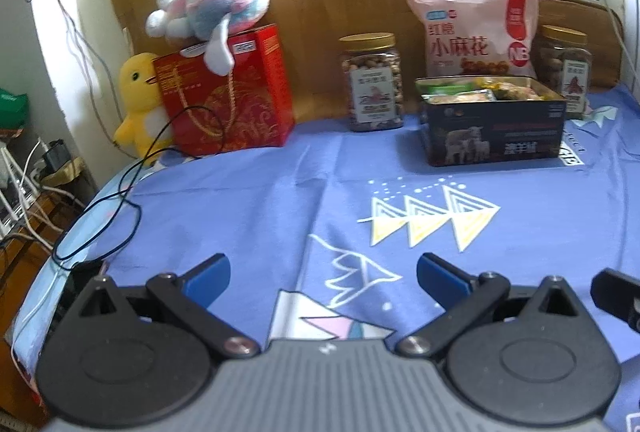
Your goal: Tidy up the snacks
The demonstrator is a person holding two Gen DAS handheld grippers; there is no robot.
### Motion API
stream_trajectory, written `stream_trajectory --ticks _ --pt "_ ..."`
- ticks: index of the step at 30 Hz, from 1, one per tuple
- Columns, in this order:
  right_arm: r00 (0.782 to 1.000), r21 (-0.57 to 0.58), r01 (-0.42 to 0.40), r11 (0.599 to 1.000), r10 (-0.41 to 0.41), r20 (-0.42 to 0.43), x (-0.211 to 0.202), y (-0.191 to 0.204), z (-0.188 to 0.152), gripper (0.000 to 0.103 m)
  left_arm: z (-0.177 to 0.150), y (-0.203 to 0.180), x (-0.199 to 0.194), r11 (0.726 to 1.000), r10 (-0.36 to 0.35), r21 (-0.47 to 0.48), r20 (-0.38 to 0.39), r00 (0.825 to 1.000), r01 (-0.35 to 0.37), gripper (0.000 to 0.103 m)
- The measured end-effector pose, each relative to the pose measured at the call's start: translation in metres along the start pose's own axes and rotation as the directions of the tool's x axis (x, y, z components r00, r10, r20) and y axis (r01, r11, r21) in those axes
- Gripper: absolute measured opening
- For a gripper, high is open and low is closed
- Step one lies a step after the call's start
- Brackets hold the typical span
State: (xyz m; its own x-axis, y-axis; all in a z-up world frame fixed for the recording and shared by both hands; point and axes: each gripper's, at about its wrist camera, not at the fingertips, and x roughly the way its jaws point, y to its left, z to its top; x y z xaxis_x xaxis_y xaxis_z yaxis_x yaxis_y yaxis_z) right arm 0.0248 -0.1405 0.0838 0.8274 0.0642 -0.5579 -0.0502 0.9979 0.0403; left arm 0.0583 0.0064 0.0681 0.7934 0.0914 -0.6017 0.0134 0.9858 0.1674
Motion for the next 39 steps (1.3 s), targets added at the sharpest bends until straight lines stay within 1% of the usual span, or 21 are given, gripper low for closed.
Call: stream_trajectory --ticks 3,6,15,20,33,36,39 --pt "1.000 -0.010 -0.023 1.000 0.023 -0.018 0.002 0.007 -0.002 0.103 -0.002 0.009 0.003 1.000 0.018 -0.016 -0.013 1.000 -0.018 0.103" --pt "0.997 -0.022 -0.063 0.998 0.062 -0.054 0.006 0.015 -0.006 0.103 -0.005 0.017 0.005 0.999 0.035 -0.028 -0.022 0.999 -0.036 0.103" --pt "0.973 -0.011 -0.177 0.984 0.174 -0.153 0.018 0.035 -0.017 0.103 -0.011 0.030 0.010 0.997 0.069 -0.038 -0.048 0.996 -0.070 0.103" --pt "0.968 -0.021 -0.193 0.981 0.186 -0.167 0.020 0.040 -0.019 0.103 -0.011 0.029 0.011 0.997 0.069 -0.035 -0.050 0.996 -0.071 0.103" --pt "0.967 -0.011 -0.197 0.980 0.192 -0.166 0.022 0.036 -0.020 0.103 -0.009 0.023 0.011 0.998 0.067 -0.016 -0.046 0.997 -0.068 0.103" --pt "0.967 0.001 -0.197 0.980 0.195 -0.163 0.021 0.030 -0.020 0.103 -0.005 0.018 0.010 0.998 0.066 -0.005 -0.041 0.997 -0.066 0.103" --pt "0.971 0.029 -0.181 0.983 0.183 -0.153 0.020 0.017 -0.019 0.103 0.000 0.008 0.004 0.999 0.050 0.011 -0.012 0.999 -0.050 0.103"
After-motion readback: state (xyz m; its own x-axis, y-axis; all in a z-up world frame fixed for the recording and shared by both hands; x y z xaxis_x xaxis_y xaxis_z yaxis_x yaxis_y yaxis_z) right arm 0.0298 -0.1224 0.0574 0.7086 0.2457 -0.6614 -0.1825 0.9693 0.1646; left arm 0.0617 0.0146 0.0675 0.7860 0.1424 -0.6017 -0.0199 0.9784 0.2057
